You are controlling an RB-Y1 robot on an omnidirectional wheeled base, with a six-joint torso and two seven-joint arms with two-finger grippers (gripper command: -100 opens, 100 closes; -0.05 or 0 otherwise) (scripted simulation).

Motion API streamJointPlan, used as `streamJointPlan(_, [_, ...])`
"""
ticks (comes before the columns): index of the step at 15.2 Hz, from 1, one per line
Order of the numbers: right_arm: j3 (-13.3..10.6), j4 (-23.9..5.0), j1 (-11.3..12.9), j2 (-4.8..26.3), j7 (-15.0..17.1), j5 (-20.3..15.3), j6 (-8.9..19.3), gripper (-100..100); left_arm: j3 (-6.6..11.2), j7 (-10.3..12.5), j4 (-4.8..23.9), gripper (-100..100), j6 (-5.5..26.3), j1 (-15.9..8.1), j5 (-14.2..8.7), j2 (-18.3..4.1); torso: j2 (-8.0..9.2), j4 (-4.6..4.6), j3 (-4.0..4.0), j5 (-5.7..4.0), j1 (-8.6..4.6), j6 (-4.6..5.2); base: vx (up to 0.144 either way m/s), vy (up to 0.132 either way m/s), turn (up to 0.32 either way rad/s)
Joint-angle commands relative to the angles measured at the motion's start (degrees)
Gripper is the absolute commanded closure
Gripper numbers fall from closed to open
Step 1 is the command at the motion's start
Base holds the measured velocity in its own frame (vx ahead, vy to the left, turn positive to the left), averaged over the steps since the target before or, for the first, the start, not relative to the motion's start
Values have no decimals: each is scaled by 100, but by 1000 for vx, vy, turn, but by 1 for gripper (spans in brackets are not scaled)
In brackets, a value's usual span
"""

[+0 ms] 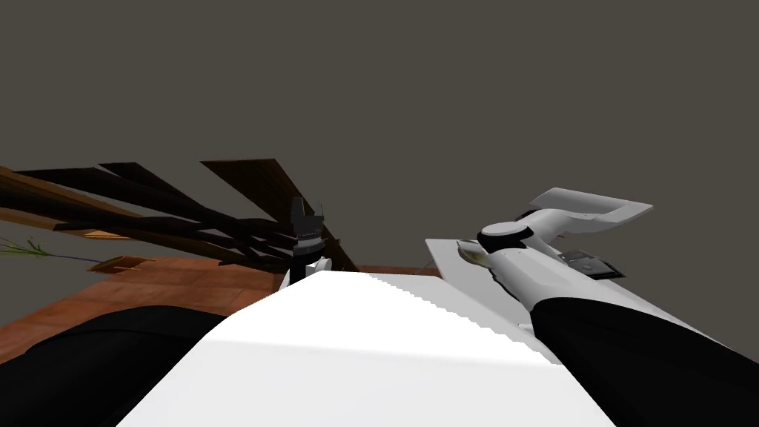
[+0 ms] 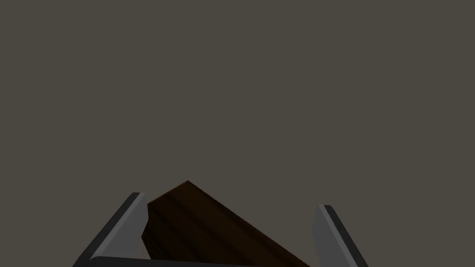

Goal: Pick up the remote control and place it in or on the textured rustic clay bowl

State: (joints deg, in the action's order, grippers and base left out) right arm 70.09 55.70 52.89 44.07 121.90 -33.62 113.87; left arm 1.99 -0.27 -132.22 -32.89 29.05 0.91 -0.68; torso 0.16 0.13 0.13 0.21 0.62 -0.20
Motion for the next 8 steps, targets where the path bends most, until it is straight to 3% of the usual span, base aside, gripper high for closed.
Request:
streamJointPlan(1, [12, -110, 189, 104, 51, -161, 58, -100, 0, 0, 0, 0, 0, 0, 0, 0, 0, 0, 0, 0, 0, 0, -76, -41, 81])
streamJointPlan(5, [52, -403, 526, 325, 150, -434, 91, -100, 0, 0, 0, 0, 0, 0, 0, 0, 3, 1, 2, 0, -1, 1, -69, -38, 78])
streamJointPlan(8, [37, -313, 445, 257, 129, -369, 90, -100, 0, 0, 0, 0, 0, 1, 0, 0, -11, -2, -6, 0, 7, 3, -19, -10, 11])
